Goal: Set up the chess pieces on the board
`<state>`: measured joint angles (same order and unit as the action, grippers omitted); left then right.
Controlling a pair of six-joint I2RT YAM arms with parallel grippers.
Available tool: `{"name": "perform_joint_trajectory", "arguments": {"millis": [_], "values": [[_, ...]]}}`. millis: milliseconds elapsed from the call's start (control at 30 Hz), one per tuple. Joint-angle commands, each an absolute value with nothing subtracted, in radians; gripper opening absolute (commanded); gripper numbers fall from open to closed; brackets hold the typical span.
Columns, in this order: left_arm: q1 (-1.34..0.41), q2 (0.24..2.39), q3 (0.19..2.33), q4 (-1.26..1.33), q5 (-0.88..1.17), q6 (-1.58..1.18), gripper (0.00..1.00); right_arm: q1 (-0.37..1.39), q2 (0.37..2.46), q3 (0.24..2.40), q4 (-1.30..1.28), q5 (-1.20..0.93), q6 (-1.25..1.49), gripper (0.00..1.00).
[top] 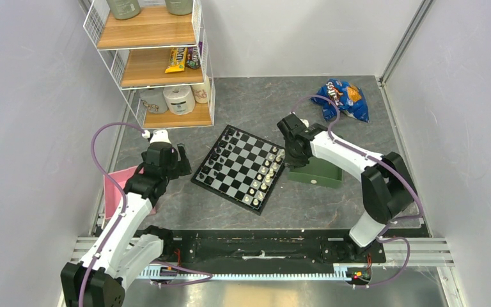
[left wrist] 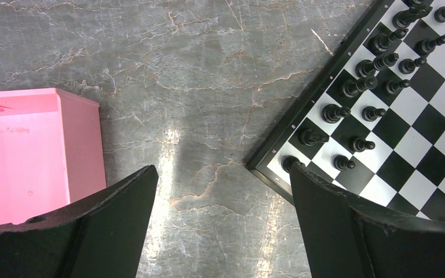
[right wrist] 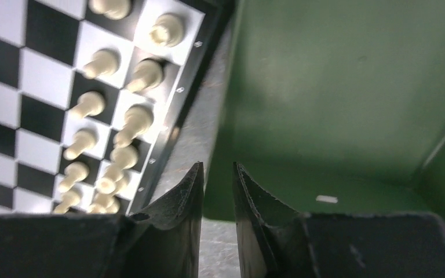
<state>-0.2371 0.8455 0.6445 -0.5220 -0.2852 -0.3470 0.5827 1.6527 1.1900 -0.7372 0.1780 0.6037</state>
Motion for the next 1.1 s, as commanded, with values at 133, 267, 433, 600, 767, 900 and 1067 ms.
{"name": "perform_joint_trajectory", "arguments": {"millis": [133, 267, 433, 600, 767, 900, 1067], "values": [[-0.235, 0.859, 0.675, -0.489, -0.278, -0.360, 0.92, 0.502, 1.659, 1.188, -0.798, 0.399, 0.523, 0.31], [-0.235, 0.858, 0.675, -0.493, -0.280, -0.359, 0.92, 0.440, 1.604, 1.186, -0.809, 0.439, 0.497, 0.31], [-0.235, 0.860, 0.680, -0.495, -0.277, -0.358, 0.92, 0.393, 1.540, 1.233, -0.832, 0.451, 0.456, 0.44], [-0.235, 0.867, 0.699, -0.501, -0.294, -0.353, 0.93, 0.393, 1.418, 1.233, -0.763, 0.361, 0.418, 0.82], [-0.235, 0.885, 0.729, -0.529, -0.439, -0.485, 0.98, 0.345, 1.353, 1.241, -0.726, 0.423, 0.451, 0.95], [-0.234, 0.904, 0.777, -0.552, -0.533, -0.610, 0.98, 0.180, 1.333, 1.236, -0.706, 0.253, 0.515, 0.97], [-0.235, 0.916, 0.860, -0.558, -0.633, -0.636, 0.98, 0.013, 1.313, 1.245, -0.713, 0.146, 0.536, 0.97]]}}
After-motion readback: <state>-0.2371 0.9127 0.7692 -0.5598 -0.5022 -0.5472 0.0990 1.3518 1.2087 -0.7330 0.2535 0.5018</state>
